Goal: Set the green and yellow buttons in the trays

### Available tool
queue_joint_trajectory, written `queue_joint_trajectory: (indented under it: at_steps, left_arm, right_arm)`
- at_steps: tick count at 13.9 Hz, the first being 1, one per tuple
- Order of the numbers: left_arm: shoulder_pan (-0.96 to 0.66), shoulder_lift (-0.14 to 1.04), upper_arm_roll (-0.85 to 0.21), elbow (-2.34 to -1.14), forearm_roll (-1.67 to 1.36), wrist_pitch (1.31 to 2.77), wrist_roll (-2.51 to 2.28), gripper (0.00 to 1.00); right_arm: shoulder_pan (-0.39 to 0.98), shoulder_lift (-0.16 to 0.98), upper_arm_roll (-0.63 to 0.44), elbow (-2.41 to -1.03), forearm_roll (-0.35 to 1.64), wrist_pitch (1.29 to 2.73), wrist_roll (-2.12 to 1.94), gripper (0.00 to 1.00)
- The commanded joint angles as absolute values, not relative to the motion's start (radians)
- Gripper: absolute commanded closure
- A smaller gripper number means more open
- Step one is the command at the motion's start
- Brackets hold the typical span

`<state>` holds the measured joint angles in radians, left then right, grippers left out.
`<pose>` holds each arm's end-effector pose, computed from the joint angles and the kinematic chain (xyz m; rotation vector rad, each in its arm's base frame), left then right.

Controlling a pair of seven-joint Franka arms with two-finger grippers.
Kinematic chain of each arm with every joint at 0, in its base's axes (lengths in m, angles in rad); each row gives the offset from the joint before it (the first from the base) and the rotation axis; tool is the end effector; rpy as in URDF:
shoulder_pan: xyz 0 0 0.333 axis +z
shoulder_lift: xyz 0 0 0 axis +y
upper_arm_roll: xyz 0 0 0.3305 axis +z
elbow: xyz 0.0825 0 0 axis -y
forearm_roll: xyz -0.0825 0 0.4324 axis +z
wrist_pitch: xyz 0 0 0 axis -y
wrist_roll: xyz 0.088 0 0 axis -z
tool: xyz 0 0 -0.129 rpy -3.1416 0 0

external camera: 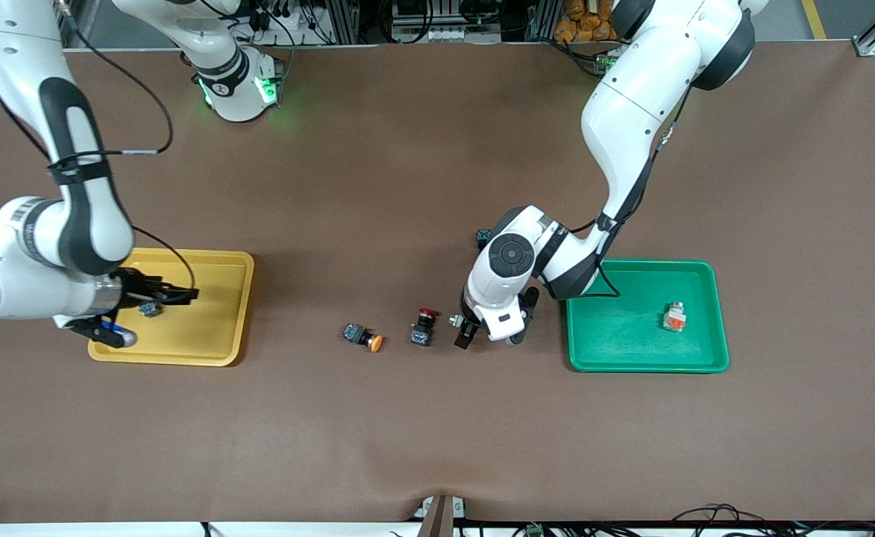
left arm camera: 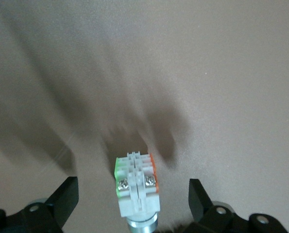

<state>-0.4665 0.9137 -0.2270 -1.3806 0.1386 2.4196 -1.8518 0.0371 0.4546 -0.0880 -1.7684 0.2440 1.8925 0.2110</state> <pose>0.6364 -0.4807 0.1410 2.4902 1.6317 -0.0397 0.6564 -0.0080 0.2487 -2.8973 0.5499 0.5050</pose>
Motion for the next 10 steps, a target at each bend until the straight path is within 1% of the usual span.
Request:
queue_joint_trajectory:
  at_steps: [1,2,5,6,8,10]
  left_arm:
    - [-0.521,0.927,-0.167,-1.364,0.137,2.441,-1.865,0.79]
    - [-0.541,0.925,-0.146,-1.364,0.135,2.441,-1.867,1.00]
    - [-0.543,0.920,-0.143,-1.364,0.133,2.441,-1.868,1.00]
    - [-0.543,0.914,-0.143,-1.364,0.133,2.441,-1.868,1.00]
    - [-0.540,0.897,-0.143,-1.364,0.133,2.431,-1.867,1.00]
    - [-0.531,0.864,-0.141,-1.362,0.135,2.401,-1.864,1.00]
  right_arm:
    - [0.087,0.439,-0.097,-1.763,0.320,1.891,0.342,0.00]
    - [0.094,0.442,-0.097,-1.755,0.340,1.897,0.391,0.00]
    - [0.101,0.443,-0.097,-1.752,0.348,1.913,0.506,0.00]
    - [0.136,0.442,-0.097,-1.747,0.348,1.924,0.581,0.00]
    - [0.191,0.446,-0.097,-1.746,0.347,2.001,0.794,0.00]
    - [0.235,0.456,-0.097,-1.740,0.350,2.067,0.915,0.00]
